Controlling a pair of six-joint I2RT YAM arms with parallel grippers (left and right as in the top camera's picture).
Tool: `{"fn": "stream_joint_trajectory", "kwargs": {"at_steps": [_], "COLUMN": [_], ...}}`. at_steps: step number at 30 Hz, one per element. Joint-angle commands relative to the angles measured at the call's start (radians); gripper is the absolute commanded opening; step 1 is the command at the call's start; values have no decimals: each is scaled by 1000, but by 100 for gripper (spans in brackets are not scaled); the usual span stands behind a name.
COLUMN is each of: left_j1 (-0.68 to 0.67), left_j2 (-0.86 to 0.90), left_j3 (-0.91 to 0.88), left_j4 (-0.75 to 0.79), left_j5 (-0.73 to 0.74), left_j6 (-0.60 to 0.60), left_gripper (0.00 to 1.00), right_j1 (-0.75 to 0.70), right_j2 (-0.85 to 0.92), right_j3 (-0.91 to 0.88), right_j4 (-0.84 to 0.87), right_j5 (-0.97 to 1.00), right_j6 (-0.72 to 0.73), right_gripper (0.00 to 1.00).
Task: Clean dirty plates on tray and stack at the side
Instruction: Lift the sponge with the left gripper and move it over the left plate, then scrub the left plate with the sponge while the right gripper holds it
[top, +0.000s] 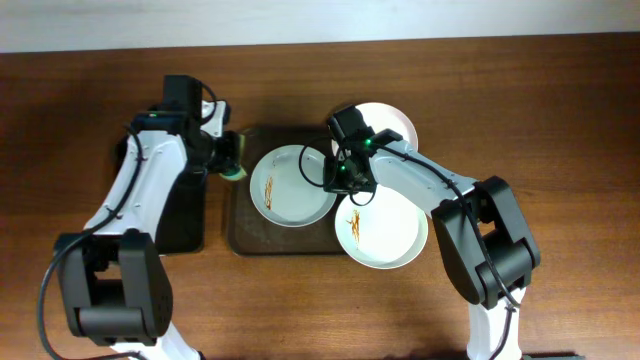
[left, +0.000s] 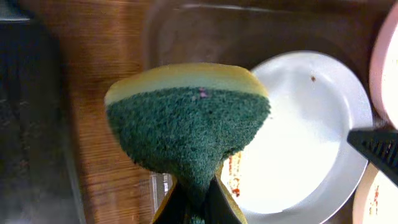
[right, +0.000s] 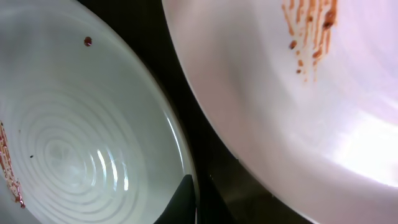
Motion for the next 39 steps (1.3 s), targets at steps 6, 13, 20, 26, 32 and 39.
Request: {"fn": "stream_joint_trajectory", "kwargs": {"at_steps": [6, 13, 20, 26, 32, 39], "left_j1": [-139, -145, -145, -145, -164, -164], "left_j2": [-2, -1, -1, 77, 123, 123], "left_j3": [-195, -351, -352, -352, -344, -98], "left_j4": [257, 375, 336, 645, 682, 136], "left_j5": [11, 13, 17, -166, -70, 187], "left_j6": [122, 121, 117, 76, 58, 263], "left_gripper": [1, 1, 1, 1, 1, 1], "right_j1": [-3, -3, -3, 8, 19, 19], "right_j2": [-8, -8, -8, -8, -7, -7], "right_j3": [-5, -6, -10, -11, -11, -11], "right_j4": [8, 15, 15, 16, 30, 32], "right_j5": [53, 53, 53, 53, 53, 53], "right_j6": [12, 12, 12, 12, 11, 11], "right_gripper": [4, 4, 4, 4, 4, 4]}}
